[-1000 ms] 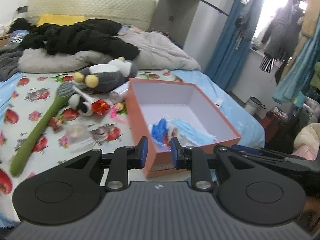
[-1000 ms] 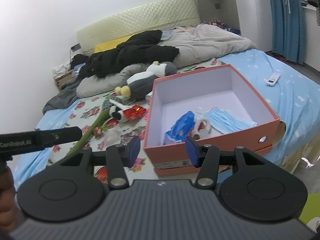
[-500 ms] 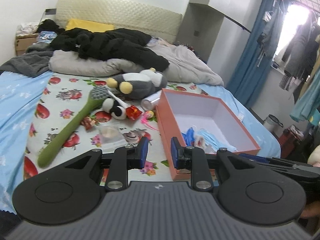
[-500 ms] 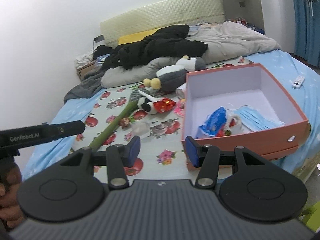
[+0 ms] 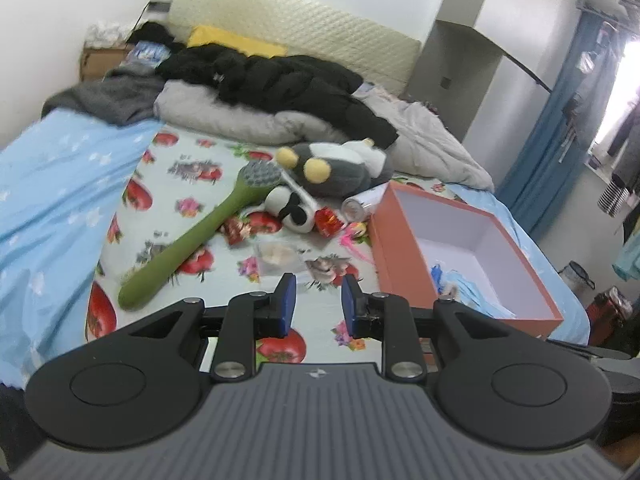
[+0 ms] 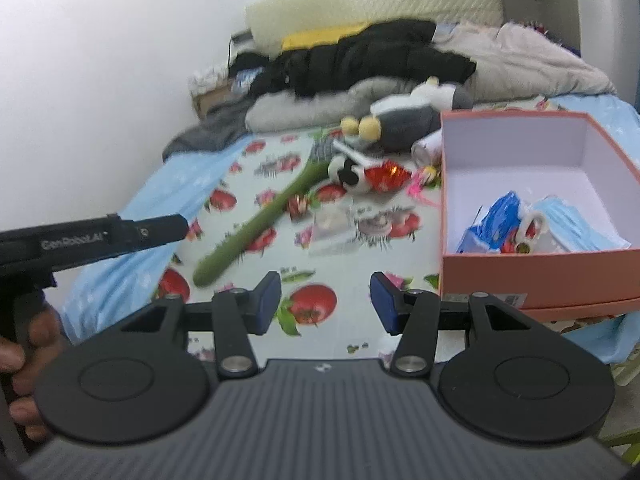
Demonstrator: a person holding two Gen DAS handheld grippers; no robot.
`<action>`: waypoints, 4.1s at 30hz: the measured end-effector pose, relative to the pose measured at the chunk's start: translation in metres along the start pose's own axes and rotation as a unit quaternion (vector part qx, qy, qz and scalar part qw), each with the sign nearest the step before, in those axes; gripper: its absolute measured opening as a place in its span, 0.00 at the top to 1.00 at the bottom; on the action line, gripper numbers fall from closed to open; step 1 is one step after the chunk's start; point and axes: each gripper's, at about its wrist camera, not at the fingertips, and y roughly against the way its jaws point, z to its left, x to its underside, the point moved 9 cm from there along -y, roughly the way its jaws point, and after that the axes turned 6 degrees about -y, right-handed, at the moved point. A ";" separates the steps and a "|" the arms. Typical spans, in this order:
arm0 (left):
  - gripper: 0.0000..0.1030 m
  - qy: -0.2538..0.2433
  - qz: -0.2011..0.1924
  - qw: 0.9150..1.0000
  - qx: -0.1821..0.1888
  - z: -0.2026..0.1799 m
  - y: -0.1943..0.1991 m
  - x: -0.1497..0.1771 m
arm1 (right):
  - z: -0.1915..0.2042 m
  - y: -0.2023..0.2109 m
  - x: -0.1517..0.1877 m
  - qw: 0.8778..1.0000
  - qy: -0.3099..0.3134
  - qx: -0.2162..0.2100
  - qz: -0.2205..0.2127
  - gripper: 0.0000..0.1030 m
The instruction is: Organize soft objects
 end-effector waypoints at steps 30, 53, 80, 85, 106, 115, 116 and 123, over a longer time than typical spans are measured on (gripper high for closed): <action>0.52 0.093 0.081 0.992 0.001 0.106 -0.216 -0.026 | -0.001 -0.183 -0.047 0.997 0.042 0.018 0.067 0.49; 0.51 0.194 0.119 0.973 -0.047 0.140 -0.338 -0.031 | -0.023 -0.299 -0.030 0.992 0.042 0.003 0.121 0.34; 0.96 0.216 0.107 0.970 -0.043 0.134 -0.313 -0.014 | -0.018 -0.263 -0.018 0.993 0.054 -0.004 0.109 0.94; 0.97 0.210 0.108 0.971 -0.034 0.128 -0.291 -0.005 | -0.018 -0.244 -0.009 0.993 0.053 0.002 0.105 0.94; 0.97 0.174 0.155 0.972 -0.011 0.106 -0.192 0.069 | -0.037 -0.164 0.037 0.994 0.028 0.027 0.105 0.94; 0.61 0.172 0.190 0.966 -0.019 0.107 -0.182 0.091 | -0.047 -0.155 0.042 0.994 0.009 0.038 0.099 0.69; 0.54 0.167 0.189 0.967 -0.025 0.107 -0.181 0.090 | -0.046 -0.154 0.039 0.995 0.008 0.037 0.092 0.59; 0.52 0.169 0.179 0.968 -0.052 0.109 -0.178 0.085 | -0.032 -0.172 0.030 0.997 0.050 0.013 0.063 0.40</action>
